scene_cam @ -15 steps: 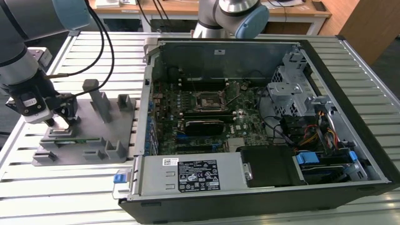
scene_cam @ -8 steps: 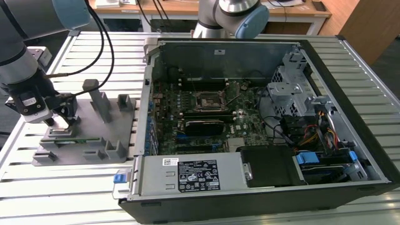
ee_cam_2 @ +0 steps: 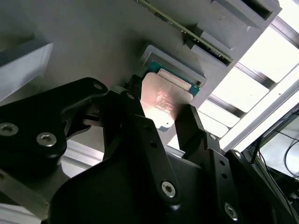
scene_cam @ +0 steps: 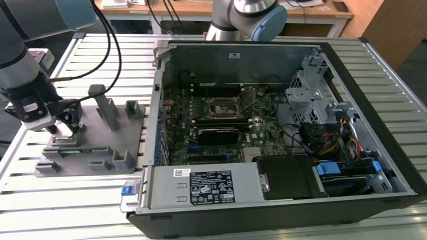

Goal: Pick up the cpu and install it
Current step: 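Pick up the cpu and move it towards the insertion slot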

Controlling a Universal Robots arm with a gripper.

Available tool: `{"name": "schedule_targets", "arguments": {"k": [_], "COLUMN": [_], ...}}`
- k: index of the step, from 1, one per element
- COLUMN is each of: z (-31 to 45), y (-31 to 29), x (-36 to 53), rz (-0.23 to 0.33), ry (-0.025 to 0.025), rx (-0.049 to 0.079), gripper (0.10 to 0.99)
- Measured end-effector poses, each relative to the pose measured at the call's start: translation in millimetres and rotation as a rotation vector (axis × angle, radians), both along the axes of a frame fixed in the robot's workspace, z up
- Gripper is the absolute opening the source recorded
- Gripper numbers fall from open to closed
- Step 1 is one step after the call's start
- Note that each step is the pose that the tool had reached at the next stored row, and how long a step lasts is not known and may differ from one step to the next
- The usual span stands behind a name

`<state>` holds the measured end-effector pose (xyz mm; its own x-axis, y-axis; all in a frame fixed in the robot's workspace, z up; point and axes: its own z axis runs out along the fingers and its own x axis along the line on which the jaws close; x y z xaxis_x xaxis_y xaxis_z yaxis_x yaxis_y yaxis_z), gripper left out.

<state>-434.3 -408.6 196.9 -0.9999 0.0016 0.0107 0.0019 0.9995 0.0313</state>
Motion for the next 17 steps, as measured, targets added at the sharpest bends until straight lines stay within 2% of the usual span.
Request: {"name": "schedule_targets", "arguments": {"k": [17], "z": [5.0], "y": [0.0], "x": [0.0], "rz": [0.000], "ry": [0.0002], "rx": [0.000], "gripper": [0.533]}}
